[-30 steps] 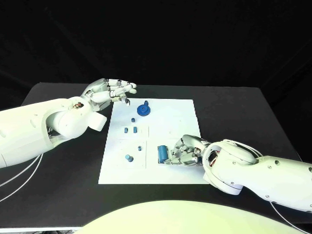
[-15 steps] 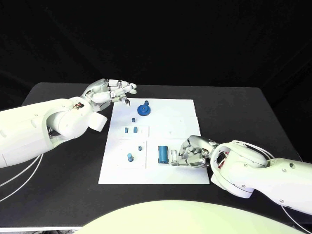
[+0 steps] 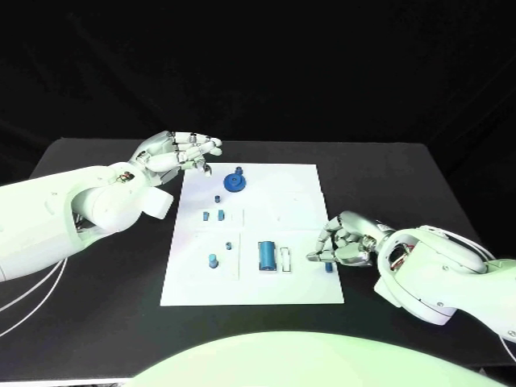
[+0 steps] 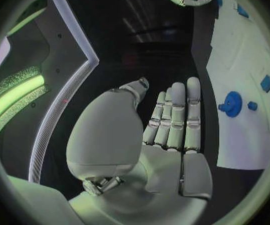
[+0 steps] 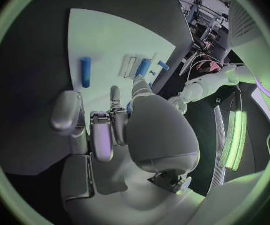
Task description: Assemble the parts on the task board
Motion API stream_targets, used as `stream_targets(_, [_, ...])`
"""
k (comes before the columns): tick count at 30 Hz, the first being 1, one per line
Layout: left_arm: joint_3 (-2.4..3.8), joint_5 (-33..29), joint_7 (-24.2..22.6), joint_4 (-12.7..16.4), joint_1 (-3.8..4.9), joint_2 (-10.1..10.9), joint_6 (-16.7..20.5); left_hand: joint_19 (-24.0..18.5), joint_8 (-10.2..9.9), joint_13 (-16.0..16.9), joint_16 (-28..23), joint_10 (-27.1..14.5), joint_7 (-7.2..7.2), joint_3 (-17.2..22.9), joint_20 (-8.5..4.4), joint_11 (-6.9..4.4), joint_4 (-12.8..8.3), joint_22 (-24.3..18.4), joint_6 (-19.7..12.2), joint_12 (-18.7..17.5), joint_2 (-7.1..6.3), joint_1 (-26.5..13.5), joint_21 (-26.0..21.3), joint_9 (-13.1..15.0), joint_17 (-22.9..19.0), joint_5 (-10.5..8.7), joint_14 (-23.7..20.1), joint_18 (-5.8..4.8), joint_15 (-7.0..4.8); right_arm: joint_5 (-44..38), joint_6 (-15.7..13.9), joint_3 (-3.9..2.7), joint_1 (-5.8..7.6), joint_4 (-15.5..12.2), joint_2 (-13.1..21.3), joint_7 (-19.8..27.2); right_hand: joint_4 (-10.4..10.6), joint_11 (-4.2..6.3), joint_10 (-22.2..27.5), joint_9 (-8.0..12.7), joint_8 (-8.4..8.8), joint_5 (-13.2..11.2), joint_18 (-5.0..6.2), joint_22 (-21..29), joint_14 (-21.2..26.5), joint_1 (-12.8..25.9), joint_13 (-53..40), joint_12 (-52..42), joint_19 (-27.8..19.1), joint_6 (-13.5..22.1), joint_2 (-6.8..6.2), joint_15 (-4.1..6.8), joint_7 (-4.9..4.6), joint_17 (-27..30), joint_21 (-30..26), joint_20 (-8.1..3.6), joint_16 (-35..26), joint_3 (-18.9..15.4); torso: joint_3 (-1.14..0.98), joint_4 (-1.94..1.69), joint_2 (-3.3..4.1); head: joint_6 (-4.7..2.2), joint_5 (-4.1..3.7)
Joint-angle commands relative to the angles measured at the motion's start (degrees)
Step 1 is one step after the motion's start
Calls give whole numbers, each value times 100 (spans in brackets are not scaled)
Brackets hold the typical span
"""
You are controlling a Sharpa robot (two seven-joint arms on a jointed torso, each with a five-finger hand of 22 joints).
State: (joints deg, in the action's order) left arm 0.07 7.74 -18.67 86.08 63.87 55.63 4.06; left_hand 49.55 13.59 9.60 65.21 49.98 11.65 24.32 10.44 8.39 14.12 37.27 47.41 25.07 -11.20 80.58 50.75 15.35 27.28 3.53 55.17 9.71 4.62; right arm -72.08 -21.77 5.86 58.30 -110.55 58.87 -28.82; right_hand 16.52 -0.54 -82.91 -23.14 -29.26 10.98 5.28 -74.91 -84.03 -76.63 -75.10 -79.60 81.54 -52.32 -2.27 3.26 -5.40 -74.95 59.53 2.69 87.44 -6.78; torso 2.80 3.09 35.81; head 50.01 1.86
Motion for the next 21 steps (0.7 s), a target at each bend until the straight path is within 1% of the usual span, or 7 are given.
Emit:
stream_targets(1, [3, -51, -109, 34, -4, -1, -13, 44, 27, 9, 31, -22, 6, -32, -11, 1, -12, -7, -9, 39, 13, 61, -35, -6, -5, 31, -44, 83, -1, -132, -285, -1, -2, 25, 134, 173, -7, -48, 1, 12, 25, -12, -12, -259, -434, -85, -513, 34, -1, 37, -22, -46, -6, -659, 19, 54, -15, -41, 1, 1, 3, -1, -71])
stream_targets(2, [3, -51, -109, 38, -4, 0, -14, 44, 27, 9, 31, -22, 6, -32, -11, 1, -12, -7, -9, 39, 13, 61, -35, -6, -5, 31, -44, 83, -1, -165, -286, -1, -5, 40, 164, 169, -6, -48, 3, 13, 25, -13, -13, -265, -435, -96, -512, 36, 3, 29, -24, -47, -5, -662, 29, 55, -14, -43, -4, -1, 7, -1, -85])
stream_targets(5, [3, -53, -106, 47, -6, 2, -25, 44, 27, 9, 31, -22, 6, -32, -11, 1, -12, -7, -9, 39, 13, 61, -35, -6, -5, 31, -44, 83, -1, -259, -325, 0, -35, 96, 236, 107, 4, -46, 6, 13, 16, -14, -14, -273, -435, -120, -509, 42, 8, -18, -29, -48, 1, -668, 41, 60, -13, -59, -8, 7, 2, -1, -115])
stream_targets(9, [3, -54, -100, 53, -11, 2, -45, 44, 27, 9, 31, -22, 6, -32, -11, 1, -12, -7, -9, 39, 13, 61, -35, -6, -5, 31, -44, 83, -1, -416, -345, 1, -123, 199, 260, -70, 21, -23, 13, 6, -23, -16, -17, -296, -439, -120, -497, 58, 24, -143, 3, -33, 31, -687, 71, 58, -6, -99, -9, -6, 0, -1, -128])
stream_targets(14, [3, -54, -91, 57, -15, 7, -59, 46, 28, 10, 30, -21, 6, -37, -12, 1, -7, -9, -8, 42, 14, 62, -37, -7, -6, 29, -44, 83, -1, -567, -322, 1, -230, 303, 186, -188, 24, -7, 15, 1, -48, -17, -15, -300, -438, -87, -491, 67, 27, -205, 18, -21, 52, -681, 67, 51, -8, -135, -14, -14, 7, -1, -138])
stream_targets(16, [3, -54, -88, 58, -16, 9, -63, 46, 28, 10, 30, -21, 6, -37, -12, 1, -7, -9, -8, 42, 14, 62, -37, -7, -6, 29, -44, 83, -1, -598, -292, 1, -262, 341, 137, -228, 26, 1, 15, -2, -60, -19, -14, -300, -437, -64, -490, 70, 27, -230, 20, -15, 61, -678, 62, 47, -9, -157, -8, -16, 8, -1, -132])
stream_targets(21, [3, -54, -75, 62, -18, 12, -83, 47, 29, 10, 30, -22, 6, -41, -12, 1, -2, -10, -7, 43, 15, 62, -39, -7, -7, 28, -45, 82, -1, -637, -183, 2, -338, 433, 13, -305, 30, 10, 13, -3, -71, -20, -13, -303, -437, -9, -491, 72, 28, -254, 23, -6, 72, -679, 57, 40, -10, -198, -8, -27, 12, -1, -142])
